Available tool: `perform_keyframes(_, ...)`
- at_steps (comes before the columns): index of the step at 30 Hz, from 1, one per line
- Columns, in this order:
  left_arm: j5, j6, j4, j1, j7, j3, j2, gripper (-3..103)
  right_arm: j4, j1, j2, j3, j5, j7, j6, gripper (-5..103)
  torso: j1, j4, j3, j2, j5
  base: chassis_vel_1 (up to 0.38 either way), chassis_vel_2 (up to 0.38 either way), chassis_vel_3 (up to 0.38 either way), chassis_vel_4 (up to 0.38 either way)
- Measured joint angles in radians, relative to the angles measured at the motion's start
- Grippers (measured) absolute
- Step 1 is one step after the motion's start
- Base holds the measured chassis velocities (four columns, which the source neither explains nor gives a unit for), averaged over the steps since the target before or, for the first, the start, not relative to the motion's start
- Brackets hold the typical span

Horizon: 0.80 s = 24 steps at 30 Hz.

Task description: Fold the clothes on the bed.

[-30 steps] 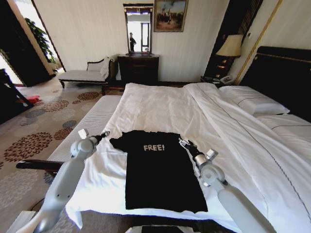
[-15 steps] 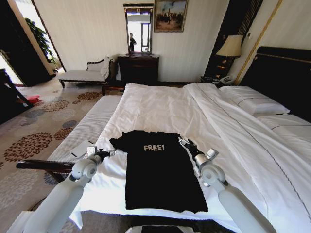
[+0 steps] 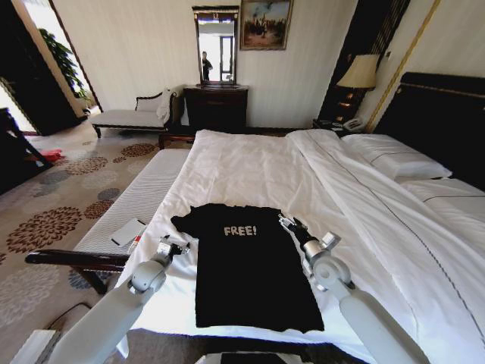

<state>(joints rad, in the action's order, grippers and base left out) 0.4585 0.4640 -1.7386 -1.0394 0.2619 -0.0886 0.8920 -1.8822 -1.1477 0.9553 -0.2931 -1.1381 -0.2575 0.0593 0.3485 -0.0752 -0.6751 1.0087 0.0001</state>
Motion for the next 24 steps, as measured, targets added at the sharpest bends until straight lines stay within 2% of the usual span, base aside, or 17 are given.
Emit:
perform_keyframes(3,-0.008,-0.051,0.033,0.022,-0.007,0.009,0.021,100,0.005,0.0,0.0,0.0,0.0,0.0,0.0,100,0.0,0.0001,0.0,0.0,-0.0002,0.0,0.0,0.0,0.0)
perform_keyframes(7,0.0,-0.08,0.06,0.043,-0.01,0.009,0.042,100,0.008,0.002,0.002,0.002,0.0,-0.001,0.0,100,0.0,0.0,0.0,0.0,0.0,0.0,0.0,0.0,0.0)
perform_keyframes(13,0.075,-0.081,0.056,0.066,-0.006,0.001,0.069,100,0.008,0.003,0.005,0.007,0.002,-0.003,0.001,100,0.0,0.0,0.0,0.0,-0.0002,0.0,0.0,0.0,0.0)
perform_keyframes(16,0.081,-0.077,0.03,0.064,-0.006,-0.009,0.056,100,0.006,0.003,0.005,0.007,0.002,-0.004,0.001,100,0.0,-0.0002,0.0,0.0,-0.0002,0.0,0.0,0.0,0.0)
perform_keyframes(19,0.094,-0.053,-0.06,0.031,0.009,-0.076,-0.012,100,0.004,0.003,0.002,0.005,0.002,-0.004,0.002,100,0.0,0.0001,0.0,0.0,-0.0001,0.0,0.0,0.0,0.0)
perform_keyframes(24,0.132,-0.018,-0.153,-0.001,0.039,-0.13,-0.076,100,0.0,0.006,0.002,0.006,0.002,-0.006,0.002,100,0.0,0.0002,0.0,0.0,-0.0001,0.0,0.0,0.0,0.0)
